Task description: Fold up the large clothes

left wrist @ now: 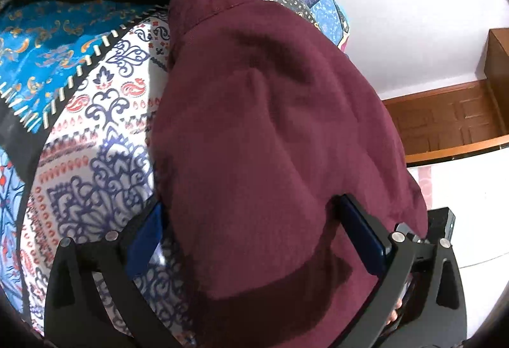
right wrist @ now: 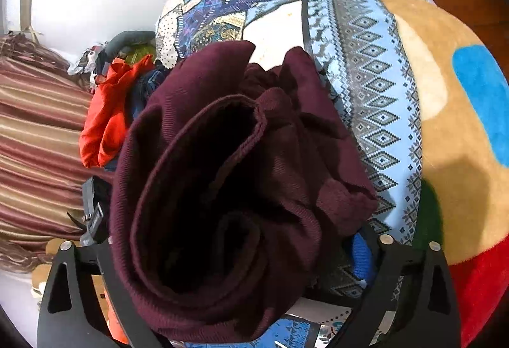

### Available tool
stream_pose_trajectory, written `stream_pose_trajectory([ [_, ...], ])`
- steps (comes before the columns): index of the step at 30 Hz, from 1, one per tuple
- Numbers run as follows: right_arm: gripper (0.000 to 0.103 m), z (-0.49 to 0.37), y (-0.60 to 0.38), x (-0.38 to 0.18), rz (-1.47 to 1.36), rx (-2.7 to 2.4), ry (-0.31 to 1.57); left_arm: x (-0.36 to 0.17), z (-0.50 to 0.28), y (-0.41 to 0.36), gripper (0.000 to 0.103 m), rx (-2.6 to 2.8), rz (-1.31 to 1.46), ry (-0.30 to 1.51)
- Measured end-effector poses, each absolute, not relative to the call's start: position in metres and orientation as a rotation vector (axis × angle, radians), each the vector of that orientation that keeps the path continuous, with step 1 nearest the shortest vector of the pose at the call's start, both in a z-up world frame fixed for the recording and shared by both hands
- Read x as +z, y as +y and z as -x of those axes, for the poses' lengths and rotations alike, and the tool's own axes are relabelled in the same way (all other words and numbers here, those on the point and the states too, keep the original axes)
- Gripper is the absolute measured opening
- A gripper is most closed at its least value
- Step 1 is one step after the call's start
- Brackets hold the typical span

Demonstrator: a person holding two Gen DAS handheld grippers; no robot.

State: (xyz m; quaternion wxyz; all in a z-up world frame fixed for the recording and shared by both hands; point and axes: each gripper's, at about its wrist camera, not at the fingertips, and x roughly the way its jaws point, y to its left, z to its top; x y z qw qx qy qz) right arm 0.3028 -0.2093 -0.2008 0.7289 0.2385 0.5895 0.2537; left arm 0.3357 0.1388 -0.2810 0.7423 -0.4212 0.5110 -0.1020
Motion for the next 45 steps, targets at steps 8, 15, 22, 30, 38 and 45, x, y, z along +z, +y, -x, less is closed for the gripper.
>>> stream_pose_trajectory([
  [8, 0.069, -0.304, -0.203, -0.186, -0.491, 0.546, 1.251, -0.260, -0.329, 0.133, 0.065, -0.197, 0.850, 1.080],
  [15, 0.049, -0.302, -0.188, -0.152, -0.405, 0.547, 1.172, -0.195, -0.316, 0.123, 0.036, -0.214, 0.652, 0.974],
  [22, 0.047, -0.300, -0.175, -0.099, -0.403, 0.610, 1.060, -0.111, -0.292, 0.141, 0.035, -0.233, 0.584, 0.809],
  [30, 0.047, -0.317, -0.113, -0.034, -0.368, 0.709, 0.922, -0.024, -0.290, 0.203, 0.035, -0.185, 0.524, 0.646],
  [38, 0.047, -0.361, -0.024, -0.017, -0.366, 0.803, 0.872, 0.017, -0.314, 0.297, 0.035, -0.130, 0.506, 0.597],
  [45, 0.047, -0.403, 0.048, -0.038, -0.374, 0.863, 0.877, 0.019, -0.357, 0.380, 0.035, -0.067, 0.488, 0.600],
])
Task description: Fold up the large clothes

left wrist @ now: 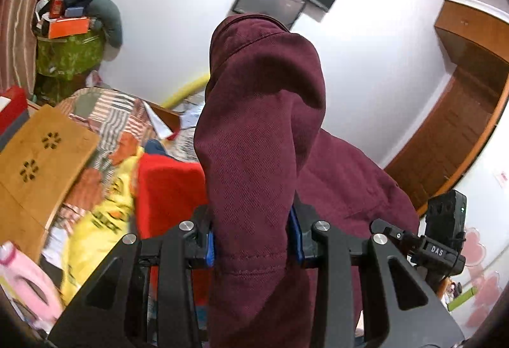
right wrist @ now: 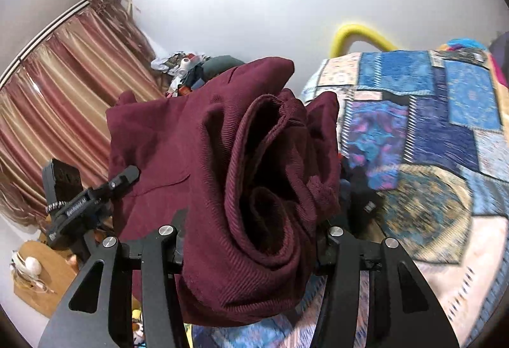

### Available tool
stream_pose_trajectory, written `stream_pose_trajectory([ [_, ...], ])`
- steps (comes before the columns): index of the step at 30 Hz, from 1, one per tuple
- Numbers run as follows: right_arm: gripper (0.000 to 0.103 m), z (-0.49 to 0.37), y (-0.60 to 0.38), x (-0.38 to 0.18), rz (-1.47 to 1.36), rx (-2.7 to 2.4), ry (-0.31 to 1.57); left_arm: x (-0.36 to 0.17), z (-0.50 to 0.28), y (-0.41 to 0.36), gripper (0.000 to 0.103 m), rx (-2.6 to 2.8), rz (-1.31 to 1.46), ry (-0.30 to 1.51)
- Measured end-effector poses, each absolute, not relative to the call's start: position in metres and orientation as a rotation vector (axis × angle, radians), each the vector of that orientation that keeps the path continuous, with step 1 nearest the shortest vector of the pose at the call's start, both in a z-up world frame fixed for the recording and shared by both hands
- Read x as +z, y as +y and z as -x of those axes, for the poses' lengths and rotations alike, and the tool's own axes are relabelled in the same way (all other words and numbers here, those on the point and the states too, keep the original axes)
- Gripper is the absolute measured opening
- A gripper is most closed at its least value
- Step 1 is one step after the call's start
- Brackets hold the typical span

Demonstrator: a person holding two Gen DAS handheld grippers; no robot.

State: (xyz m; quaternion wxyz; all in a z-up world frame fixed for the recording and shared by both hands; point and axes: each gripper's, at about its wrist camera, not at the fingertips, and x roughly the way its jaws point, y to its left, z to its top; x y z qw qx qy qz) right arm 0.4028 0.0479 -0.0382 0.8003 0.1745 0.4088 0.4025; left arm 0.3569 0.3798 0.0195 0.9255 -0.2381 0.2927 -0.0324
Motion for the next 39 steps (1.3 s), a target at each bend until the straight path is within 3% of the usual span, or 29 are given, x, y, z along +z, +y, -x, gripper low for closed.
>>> stream_pose_trajectory([
  [8, 0.047, -0.452, 0.100, -0.084, -0.406, 0.846, 0.936, -0.043, -0.431, 0.437, 0.039, -0.013, 0.528, 0.728],
  [10, 0.047, -0.462, 0.108, -0.105, -0.397, 0.821, 0.973, -0.074, -0.448, 0.445, 0.045, 0.015, 0.520, 0.799],
  [12, 0.048, -0.471, 0.114, -0.128, -0.399, 0.805, 1.038, -0.098, -0.458, 0.455, 0.060, 0.050, 0.509, 0.822],
  [14, 0.050, -0.478, 0.113, -0.145, -0.436, 0.813, 1.083, -0.110, -0.459, 0.461, 0.062, 0.029, 0.545, 0.831],
  [30, 0.059, -0.446, 0.084, -0.119, -0.316, 0.713, 1.137, -0.060, -0.396, 0.396, 0.066, 0.187, 0.303, 0.836],
  [39, 0.059, -0.395, 0.047, -0.054, -0.161, 0.656, 0.942, -0.029, -0.351, 0.371, 0.066, 0.220, 0.305, 0.792],
])
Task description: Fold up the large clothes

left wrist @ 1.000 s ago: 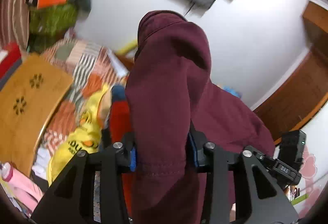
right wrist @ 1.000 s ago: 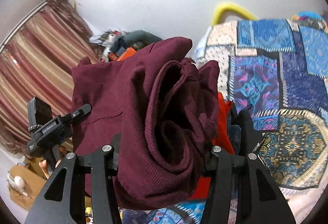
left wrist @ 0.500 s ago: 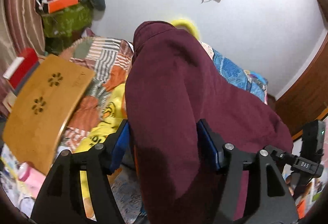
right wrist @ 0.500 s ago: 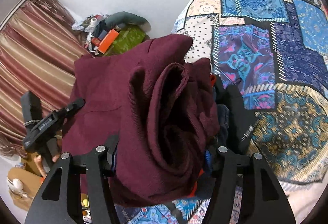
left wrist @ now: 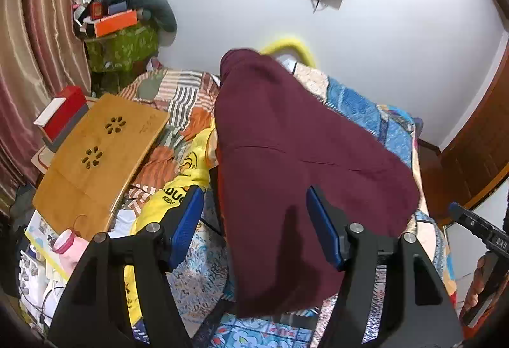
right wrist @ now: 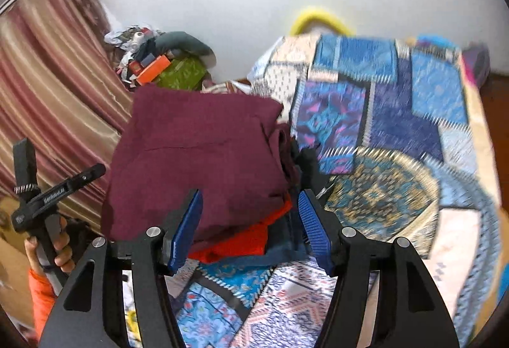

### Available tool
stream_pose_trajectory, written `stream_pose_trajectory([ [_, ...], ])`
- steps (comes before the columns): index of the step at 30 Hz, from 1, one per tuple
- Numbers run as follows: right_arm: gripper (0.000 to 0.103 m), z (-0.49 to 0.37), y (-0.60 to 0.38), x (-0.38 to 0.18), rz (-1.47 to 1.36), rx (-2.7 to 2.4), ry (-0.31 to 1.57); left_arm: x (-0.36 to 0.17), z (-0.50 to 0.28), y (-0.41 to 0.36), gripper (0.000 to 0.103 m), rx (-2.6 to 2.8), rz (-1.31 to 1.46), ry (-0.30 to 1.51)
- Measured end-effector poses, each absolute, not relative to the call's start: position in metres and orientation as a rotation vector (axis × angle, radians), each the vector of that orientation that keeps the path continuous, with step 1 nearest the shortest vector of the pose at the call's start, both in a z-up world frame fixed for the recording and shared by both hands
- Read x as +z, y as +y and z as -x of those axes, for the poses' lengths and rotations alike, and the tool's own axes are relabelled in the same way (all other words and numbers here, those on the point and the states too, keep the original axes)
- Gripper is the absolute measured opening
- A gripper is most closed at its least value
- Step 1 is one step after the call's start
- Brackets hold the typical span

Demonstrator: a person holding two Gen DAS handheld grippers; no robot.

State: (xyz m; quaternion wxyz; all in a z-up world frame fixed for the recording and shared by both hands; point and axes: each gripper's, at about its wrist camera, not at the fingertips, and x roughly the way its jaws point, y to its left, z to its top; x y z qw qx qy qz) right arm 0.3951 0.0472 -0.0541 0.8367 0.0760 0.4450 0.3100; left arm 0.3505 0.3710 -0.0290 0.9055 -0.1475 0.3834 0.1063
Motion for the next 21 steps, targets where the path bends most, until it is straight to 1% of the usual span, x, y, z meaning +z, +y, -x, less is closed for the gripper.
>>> stream_pose_trajectory([
  [5, 0.059, -0.352, 0.040, -0.013, -0.089, 0.696, 0.808, 0.003, -0.316, 0.341, 0.066, 0.239, 0.241, 0.720],
  [12, 0.059, -0.288, 0.025, 0.038, -0.071, 0.747, 0.633, 0.060, -0.236, 0.283, 0.066, 0.215, 0.158, 0.533],
  [17, 0.059, -0.237, 0.011, 0.063, -0.067, 0.775, 0.500, 0.085, -0.169, 0.242, 0.066, 0.213, 0.107, 0.376],
  [21, 0.059, -0.198, 0.001, 0.073, -0.052, 0.784, 0.399, 0.093, -0.117, 0.213, 0.066, 0.230, 0.087, 0.258],
])
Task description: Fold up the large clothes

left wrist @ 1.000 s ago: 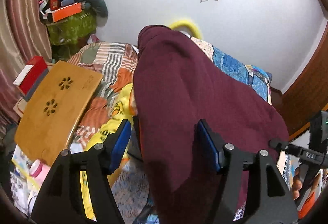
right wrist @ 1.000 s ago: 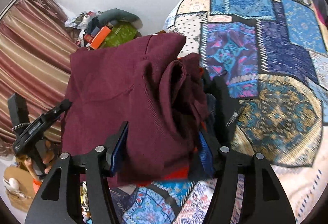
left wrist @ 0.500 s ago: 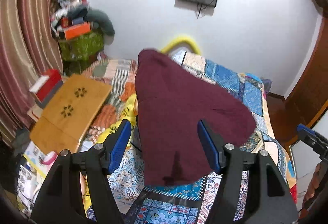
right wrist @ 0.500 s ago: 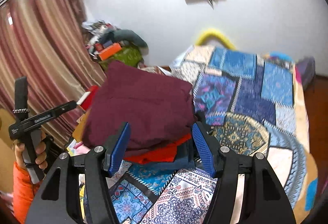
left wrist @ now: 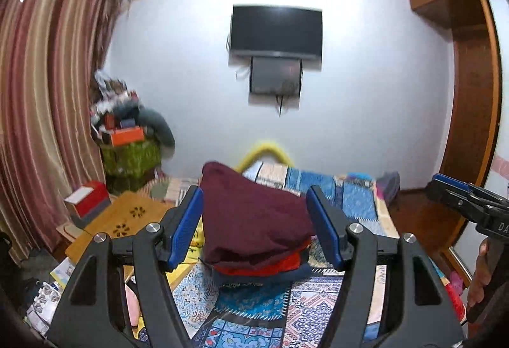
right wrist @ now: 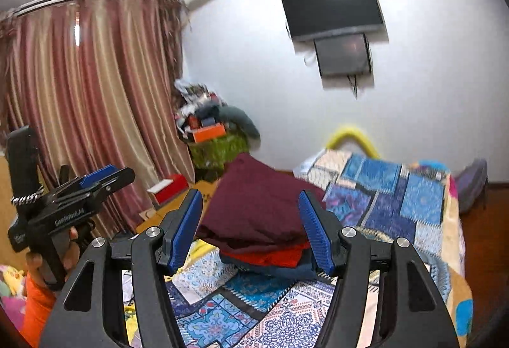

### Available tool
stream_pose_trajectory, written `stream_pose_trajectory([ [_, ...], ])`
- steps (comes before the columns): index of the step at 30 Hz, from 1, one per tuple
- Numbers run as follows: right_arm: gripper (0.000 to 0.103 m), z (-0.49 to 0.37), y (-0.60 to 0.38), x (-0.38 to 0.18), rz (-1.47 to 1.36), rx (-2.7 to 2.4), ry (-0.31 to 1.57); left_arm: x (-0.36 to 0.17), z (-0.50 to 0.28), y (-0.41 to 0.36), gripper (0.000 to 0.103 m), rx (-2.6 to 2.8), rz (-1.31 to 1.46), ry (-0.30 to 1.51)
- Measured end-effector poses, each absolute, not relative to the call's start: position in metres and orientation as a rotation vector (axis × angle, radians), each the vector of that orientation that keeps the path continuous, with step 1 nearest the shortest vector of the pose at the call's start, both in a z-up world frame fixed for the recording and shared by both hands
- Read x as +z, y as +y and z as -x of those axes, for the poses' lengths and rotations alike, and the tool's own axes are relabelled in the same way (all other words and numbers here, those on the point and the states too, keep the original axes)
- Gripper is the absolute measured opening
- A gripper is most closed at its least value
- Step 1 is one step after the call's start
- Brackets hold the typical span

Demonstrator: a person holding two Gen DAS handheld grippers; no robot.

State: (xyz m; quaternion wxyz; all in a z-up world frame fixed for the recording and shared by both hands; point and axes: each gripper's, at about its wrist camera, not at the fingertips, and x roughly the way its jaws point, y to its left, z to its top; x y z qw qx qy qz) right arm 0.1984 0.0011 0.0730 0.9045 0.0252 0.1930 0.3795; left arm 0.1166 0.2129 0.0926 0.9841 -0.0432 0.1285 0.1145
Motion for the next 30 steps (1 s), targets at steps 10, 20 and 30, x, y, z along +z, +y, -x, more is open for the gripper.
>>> stream_pose_trajectory([
  [10, 0.059, -0.129, -0.010, 0.079, -0.017, 0.743, 0.191, 0.089, -0.029, 0.164, 0.066, 0.321, 0.023, 0.018],
  [20, 0.084, -0.112, -0.016, 0.071, -0.024, 0.670, 0.177, 0.071, -0.002, 0.154, 0.093, 0.331, 0.073, 0.021],
  [30, 0.102, -0.113, -0.022, 0.065, -0.022, 0.612, 0.184, 0.059, -0.003, 0.152, 0.102, 0.358, 0.098, 0.063],
])
